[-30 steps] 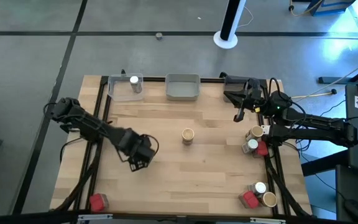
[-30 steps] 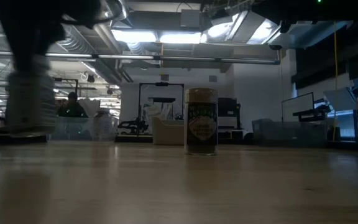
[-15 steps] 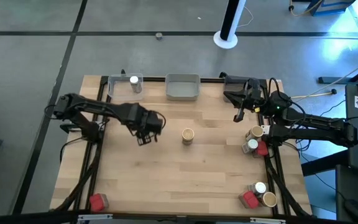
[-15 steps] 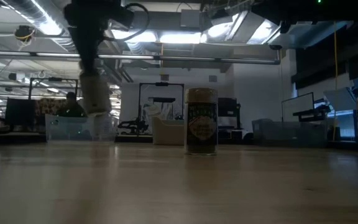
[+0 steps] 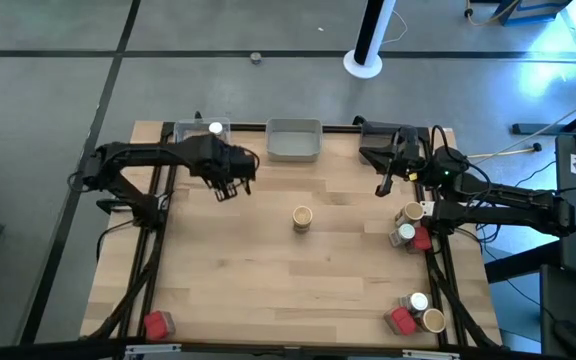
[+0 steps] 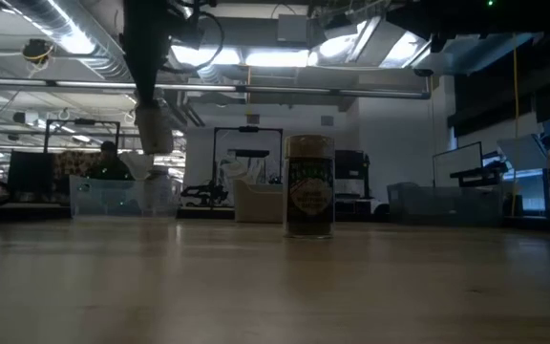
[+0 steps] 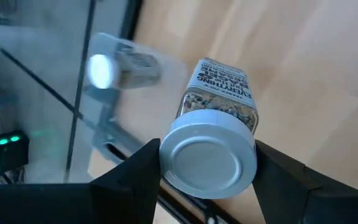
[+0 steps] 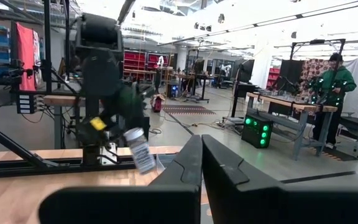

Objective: Sort spices by type
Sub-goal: Put the white seasoning bottle into the transparent bin

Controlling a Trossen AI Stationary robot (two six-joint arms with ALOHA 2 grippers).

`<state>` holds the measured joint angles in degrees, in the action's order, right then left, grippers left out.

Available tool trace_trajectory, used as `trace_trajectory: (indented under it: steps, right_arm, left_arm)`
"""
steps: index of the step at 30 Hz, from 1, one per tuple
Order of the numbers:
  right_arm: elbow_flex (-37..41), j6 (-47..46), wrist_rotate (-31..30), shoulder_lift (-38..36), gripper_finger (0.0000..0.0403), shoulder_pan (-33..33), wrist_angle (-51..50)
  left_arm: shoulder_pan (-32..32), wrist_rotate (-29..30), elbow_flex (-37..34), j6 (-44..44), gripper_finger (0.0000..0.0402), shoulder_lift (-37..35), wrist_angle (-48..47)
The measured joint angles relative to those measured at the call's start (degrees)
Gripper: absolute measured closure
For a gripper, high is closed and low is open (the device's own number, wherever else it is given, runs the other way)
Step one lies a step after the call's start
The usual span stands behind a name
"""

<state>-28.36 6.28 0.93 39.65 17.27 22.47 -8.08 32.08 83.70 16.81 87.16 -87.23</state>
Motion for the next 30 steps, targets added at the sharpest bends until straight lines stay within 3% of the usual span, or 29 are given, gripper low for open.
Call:
trace_trajectory:
  steps: [23, 30]
  right_arm:
    - [0.0, 0.0, -0.11, 0.0, 0.0391, -0.01, -0.1]
    - [0.0, 0.0, -0.11, 0.01, 0.0391, 0.0, -0.08]
  left_arm:
    - [-23.68, 1.61, -0.02, -15.99, 0.0208, -2.45, 4.47]
    - [-27.59, -4.96, -3.7, -22.06, 0.0206, -2.41, 9.32]
